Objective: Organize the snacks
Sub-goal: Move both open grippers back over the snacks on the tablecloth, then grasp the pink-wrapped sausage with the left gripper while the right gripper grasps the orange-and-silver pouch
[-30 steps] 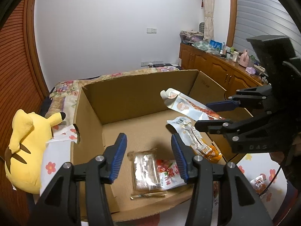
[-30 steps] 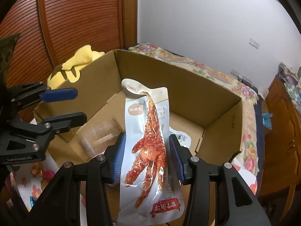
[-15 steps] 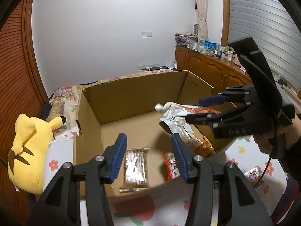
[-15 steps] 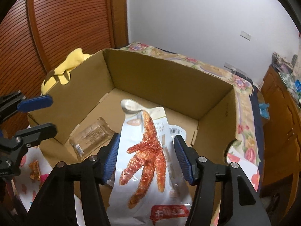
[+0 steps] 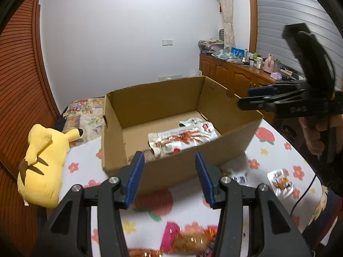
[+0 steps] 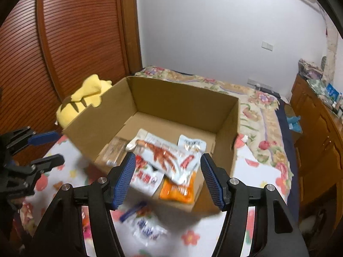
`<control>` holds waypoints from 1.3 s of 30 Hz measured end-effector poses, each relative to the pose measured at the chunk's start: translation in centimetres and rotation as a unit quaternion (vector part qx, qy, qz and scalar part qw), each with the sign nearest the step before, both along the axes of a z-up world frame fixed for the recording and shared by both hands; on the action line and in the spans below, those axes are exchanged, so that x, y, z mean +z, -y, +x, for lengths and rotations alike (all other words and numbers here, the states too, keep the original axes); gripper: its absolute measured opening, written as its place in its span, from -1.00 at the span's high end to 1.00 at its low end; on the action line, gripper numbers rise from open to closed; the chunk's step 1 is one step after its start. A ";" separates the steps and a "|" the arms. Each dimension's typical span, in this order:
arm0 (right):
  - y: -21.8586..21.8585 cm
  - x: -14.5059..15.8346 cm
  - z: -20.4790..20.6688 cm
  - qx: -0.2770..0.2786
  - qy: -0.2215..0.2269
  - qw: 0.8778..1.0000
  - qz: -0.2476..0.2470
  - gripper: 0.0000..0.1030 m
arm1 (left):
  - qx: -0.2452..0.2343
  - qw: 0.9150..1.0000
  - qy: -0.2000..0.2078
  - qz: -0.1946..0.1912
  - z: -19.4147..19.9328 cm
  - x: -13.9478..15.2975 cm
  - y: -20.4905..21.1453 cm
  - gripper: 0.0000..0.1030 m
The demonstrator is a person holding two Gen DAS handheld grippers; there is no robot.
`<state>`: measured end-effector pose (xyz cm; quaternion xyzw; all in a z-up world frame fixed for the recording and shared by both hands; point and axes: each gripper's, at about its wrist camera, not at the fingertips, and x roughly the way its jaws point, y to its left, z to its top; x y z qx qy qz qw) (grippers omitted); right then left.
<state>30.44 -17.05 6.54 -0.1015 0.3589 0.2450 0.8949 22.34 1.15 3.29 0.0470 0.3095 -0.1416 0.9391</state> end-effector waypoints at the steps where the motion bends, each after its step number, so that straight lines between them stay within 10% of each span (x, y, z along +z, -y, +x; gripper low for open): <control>1: 0.4 0.1 -1.1 -0.002 0.003 1.000 0.000 -0.25 | -0.001 1.000 -0.001 0.002 -0.7 -0.2 0.0 0.05; 19: 8.2 -7.7 -13.0 -0.060 -0.050 0.997 0.002 -0.22 | 0.018 0.999 -0.035 -0.015 -8.2 -6.3 -0.5 0.05; 35: 11.3 -14.1 -11.9 -0.093 -0.111 0.989 0.025 -0.22 | 0.036 0.996 -0.083 -0.026 -8.9 -10.6 -0.8 0.05; 39: 10.3 -14.0 -11.4 -0.088 -0.103 0.991 0.021 0.11 | 0.038 0.995 -0.090 -0.033 -8.5 -10.8 -0.7 0.05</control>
